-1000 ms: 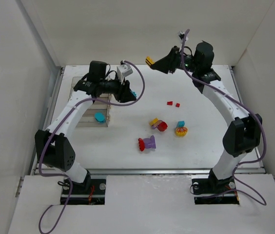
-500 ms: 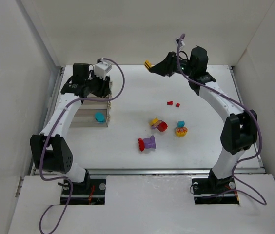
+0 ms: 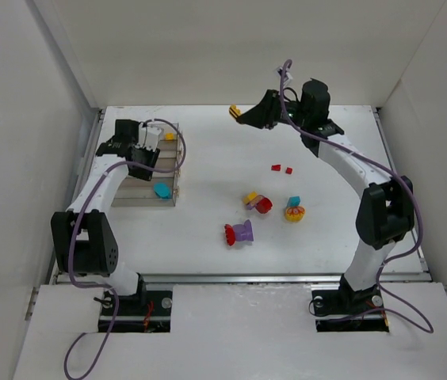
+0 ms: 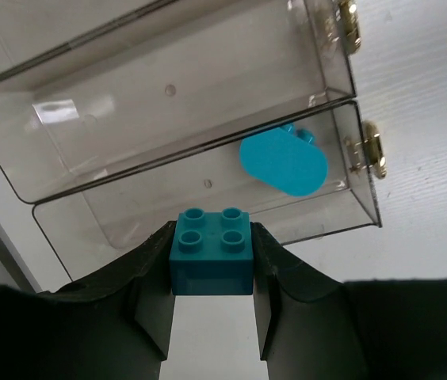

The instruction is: Sort the legos into containers by color

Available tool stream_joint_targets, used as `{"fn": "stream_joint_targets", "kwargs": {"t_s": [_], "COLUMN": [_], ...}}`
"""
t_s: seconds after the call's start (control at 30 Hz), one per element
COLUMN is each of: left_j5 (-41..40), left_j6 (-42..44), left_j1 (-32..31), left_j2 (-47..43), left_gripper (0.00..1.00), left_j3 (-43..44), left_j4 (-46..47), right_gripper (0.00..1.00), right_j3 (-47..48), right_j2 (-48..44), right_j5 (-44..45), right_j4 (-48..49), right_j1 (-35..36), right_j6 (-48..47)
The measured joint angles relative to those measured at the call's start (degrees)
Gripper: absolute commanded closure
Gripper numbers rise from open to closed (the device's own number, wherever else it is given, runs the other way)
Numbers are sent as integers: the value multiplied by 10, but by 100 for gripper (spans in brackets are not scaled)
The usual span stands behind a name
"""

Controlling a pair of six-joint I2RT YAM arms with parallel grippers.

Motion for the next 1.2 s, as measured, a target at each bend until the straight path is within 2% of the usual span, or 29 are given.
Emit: {"fn": "stream_joint_targets", "kwargs": {"t_s": [0.17,0.2,0.4,0.47,0.5,0.53,0.57,0.6,0.63,0.67,0.9,1.03,1.2], "left_j5": [-21,-23,-33,-35,-36,-36,-36,-35,-35,-35,-33,-24,67], "left_j6": [3,5,15,18,19,21,23,24,23,23,21,21,61], "left_j1": [5,6,9,9,9,9,9,9,8,8,9,9,10], "left_j2": [30,37,49,50,50,50,50,50,50,50,50,48,24], "left_gripper": [100,97,70,66,62,50,44,39,39,35,35,41,38], "left_j3": [-13,-16,-38,-42,-43,-45,-47,-47,-48,-47,-42,-30,6], "left_j4": [-14,-16,-18,-18,-17,-18,-18,-19,-19,-18,-18,-21,-31], "right_gripper": [100,100,100,100,100,100,100,100,100,100,100,100,100], "right_j3": [-10,-14,-19,-19,-20,-20,-21,-22,-24,-26,-33,-34,-34], "right_j2": [0,0,0,0,0,0,0,-1,-1,-1,-3,-7,-14], "right_j5": [5,6,11,14,15,16,17,17,17,18,19,7,-14], "right_j4": [-1,-1,-10,-11,-11,-11,-11,-12,-13,-13,-27,-34,-64], "right_j1": [3,3,3,3,3,3,3,3,3,3,3,3,4], "right_j6": [0,-1,-1,-3,-3,-4,-5,-8,-10,-10,-27,-46,-120]}}
